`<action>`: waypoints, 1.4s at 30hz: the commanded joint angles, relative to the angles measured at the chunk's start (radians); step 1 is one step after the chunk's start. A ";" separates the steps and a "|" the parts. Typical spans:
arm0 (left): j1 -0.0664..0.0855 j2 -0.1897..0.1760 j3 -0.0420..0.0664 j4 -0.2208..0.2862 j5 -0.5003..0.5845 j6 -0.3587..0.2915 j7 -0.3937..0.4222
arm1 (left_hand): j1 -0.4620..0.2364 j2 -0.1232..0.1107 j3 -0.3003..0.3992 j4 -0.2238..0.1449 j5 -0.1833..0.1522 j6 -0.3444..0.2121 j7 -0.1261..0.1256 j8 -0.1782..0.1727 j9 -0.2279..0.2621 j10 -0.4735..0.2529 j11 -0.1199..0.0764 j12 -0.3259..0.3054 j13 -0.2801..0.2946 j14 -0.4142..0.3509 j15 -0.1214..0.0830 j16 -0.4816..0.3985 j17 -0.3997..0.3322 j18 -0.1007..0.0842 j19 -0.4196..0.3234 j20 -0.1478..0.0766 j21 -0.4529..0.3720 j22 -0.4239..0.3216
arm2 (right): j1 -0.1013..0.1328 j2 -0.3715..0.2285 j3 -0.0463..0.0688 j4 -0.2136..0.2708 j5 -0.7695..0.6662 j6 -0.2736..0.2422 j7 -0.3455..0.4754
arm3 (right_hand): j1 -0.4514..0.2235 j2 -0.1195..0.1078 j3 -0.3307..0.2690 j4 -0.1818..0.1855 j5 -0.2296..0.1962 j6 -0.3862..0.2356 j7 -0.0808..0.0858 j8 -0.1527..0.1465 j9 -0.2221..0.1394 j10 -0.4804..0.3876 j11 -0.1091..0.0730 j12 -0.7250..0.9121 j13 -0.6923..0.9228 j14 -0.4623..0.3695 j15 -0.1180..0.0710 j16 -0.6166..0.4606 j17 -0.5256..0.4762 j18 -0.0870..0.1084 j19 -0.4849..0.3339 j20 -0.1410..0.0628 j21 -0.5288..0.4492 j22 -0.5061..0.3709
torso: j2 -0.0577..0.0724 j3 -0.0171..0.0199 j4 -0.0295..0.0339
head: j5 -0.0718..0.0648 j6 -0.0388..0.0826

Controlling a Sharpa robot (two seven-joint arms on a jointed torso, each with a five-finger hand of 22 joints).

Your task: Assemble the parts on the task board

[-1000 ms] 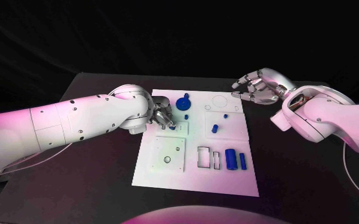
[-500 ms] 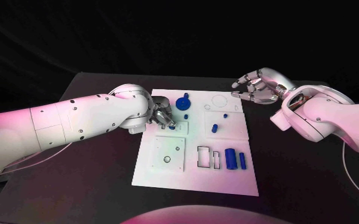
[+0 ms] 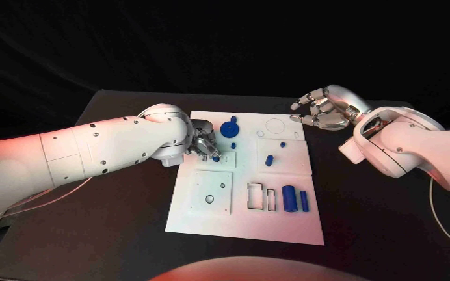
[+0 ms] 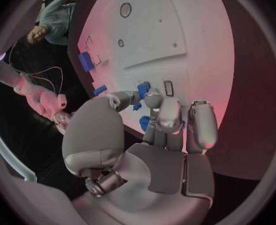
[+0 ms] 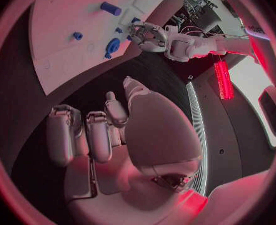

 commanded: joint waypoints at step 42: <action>0.005 -0.033 0.035 0.027 0.008 0.002 0.002 | -0.053 0.011 -0.301 0.106 -0.011 0.028 -0.007 -0.014 -0.017 -0.012 0.001 0.010 -0.033 0.002 -0.005 -0.006 0.006 -0.014 0.005 -0.007 -0.011 0.002 | -0.004 -0.003 0.000 -0.008 -0.021 -0.012 0.010 | -0.173 0.036 -0.148 0.009 -0.040 -0.007 -0.002 0.025 -0.013 -0.005 -0.003 -0.006 -0.011 0.063 -0.009 -0.016 0.074 0.015 -0.011 -0.003 -0.030 0.121 | -0.001 -0.0005 -0.0001 | -0.002 0.014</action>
